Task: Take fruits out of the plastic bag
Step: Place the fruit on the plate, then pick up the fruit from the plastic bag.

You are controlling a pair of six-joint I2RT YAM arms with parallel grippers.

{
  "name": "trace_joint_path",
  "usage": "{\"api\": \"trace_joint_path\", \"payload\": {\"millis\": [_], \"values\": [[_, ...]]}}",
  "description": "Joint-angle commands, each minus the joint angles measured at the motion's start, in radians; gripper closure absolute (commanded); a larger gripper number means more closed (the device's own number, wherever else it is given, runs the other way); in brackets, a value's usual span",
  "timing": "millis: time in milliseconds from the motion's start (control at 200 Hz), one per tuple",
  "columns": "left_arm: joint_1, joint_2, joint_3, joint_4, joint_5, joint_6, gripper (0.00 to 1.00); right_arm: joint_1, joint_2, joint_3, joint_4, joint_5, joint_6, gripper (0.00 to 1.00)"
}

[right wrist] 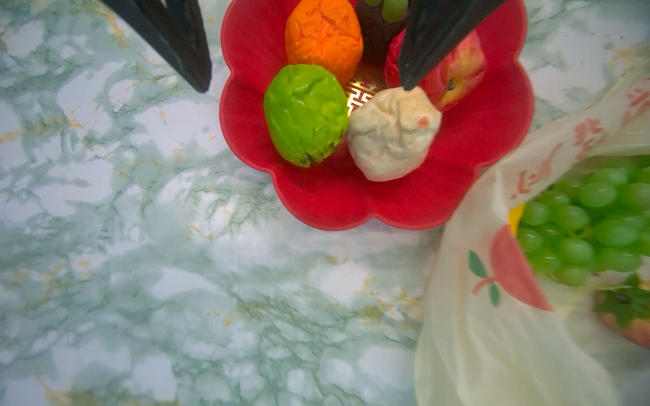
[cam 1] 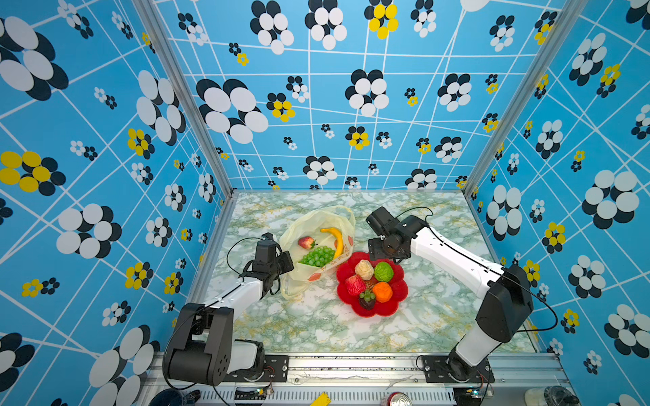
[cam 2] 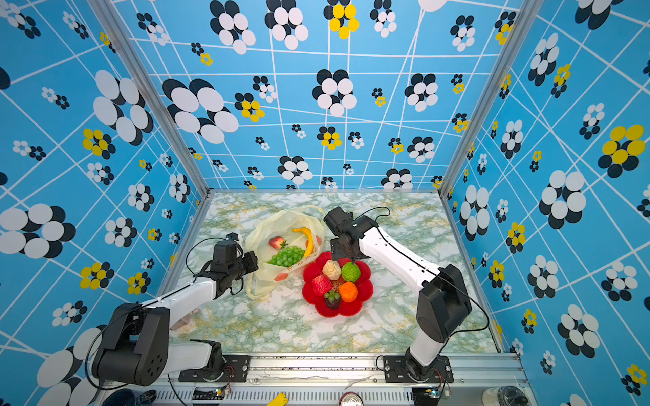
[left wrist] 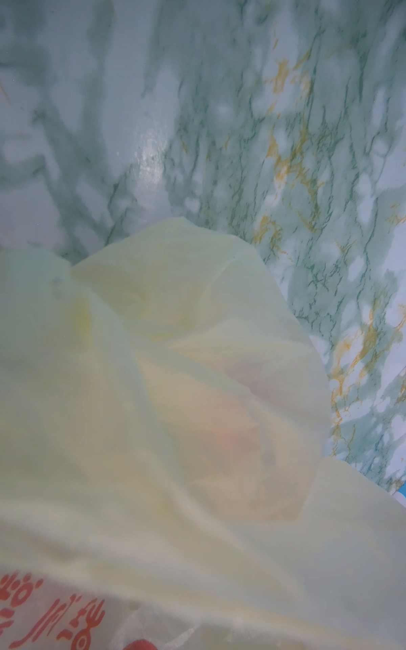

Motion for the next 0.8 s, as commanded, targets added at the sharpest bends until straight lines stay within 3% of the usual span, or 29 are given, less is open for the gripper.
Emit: {"api": "trace_joint_path", "payload": {"millis": [0, 285, 505, 800], "values": [[-0.021, -0.022, 0.03, -0.038, -0.049, 0.038, 1.0, 0.063, 0.005, 0.109, 0.012, 0.022, -0.029, 0.15], [-0.061, -0.112, 0.007, -0.059, -0.17, 0.068, 1.0, 0.124, 0.196, 0.305, 0.197, -0.165, 0.012, 0.18], [-0.081, -0.118, 0.005, -0.045, -0.182, 0.08, 1.0, 0.145, 0.388, 0.451, 0.304, -0.286, 0.05, 0.22], [-0.063, -0.049, 0.031, -0.066, -0.172, 0.058, 1.0, 0.141, 0.631, 0.632, 0.359, -0.278, 0.004, 0.22]]}}
